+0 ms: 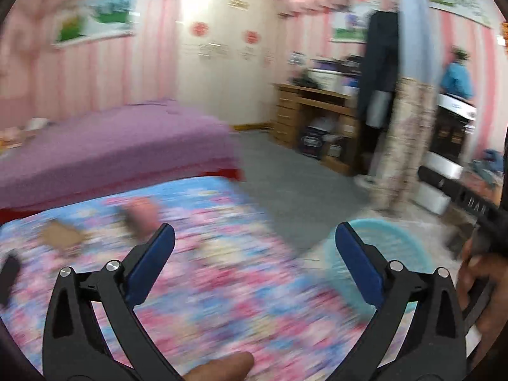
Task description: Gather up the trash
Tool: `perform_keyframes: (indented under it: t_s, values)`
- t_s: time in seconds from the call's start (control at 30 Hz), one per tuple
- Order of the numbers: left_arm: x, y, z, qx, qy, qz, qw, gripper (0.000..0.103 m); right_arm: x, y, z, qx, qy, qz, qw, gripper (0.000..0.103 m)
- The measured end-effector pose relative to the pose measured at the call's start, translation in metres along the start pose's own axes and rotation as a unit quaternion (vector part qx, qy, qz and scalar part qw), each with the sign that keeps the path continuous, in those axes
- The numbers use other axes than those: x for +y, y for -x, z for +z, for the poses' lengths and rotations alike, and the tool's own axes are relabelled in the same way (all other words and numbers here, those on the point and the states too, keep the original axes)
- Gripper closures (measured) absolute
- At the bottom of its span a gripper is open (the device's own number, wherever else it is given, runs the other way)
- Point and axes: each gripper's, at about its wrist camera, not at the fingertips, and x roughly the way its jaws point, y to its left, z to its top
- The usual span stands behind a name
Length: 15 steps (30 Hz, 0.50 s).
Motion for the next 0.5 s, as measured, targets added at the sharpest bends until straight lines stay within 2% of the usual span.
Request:
perform_keyframes:
  t_s: [0.07, 0.17, 0.23, 0.43, 0.5]
  values:
    - [0.043, 0.035, -0.022, -0.009, 0.018, 0.054, 0.9983, 0.005, 0.04, -0.003, -0.006, 0.004, 0.025, 0.046, 0.999, 0.016]
    - [0.093, 0.081, -0.058, -0.009, 0.043, 0.128, 0.9908, 0.005, 0.098, -0.003, -0.022, 0.014, 0.063, 0.107, 0.992, 0.01]
    - [0.123, 0.109, -0.088, -0.01, 0.06, 0.181, 0.9817, 0.005, 0.133, 0.003, -0.043, 0.018, 0.085, 0.143, 0.986, 0.009]
    - [0.166, 0.158, -0.135, -0.006, 0.063, 0.238, 0.9692, 0.005, 0.183, 0.028, -0.115, 0.063, 0.117, 0.191, 0.973, 0.007]
    - [0.173, 0.168, -0.145, -0.01, 0.062, 0.249, 0.9665, 0.005, 0.193, 0.035, -0.125, 0.069, 0.132, 0.198, 0.969, 0.006]
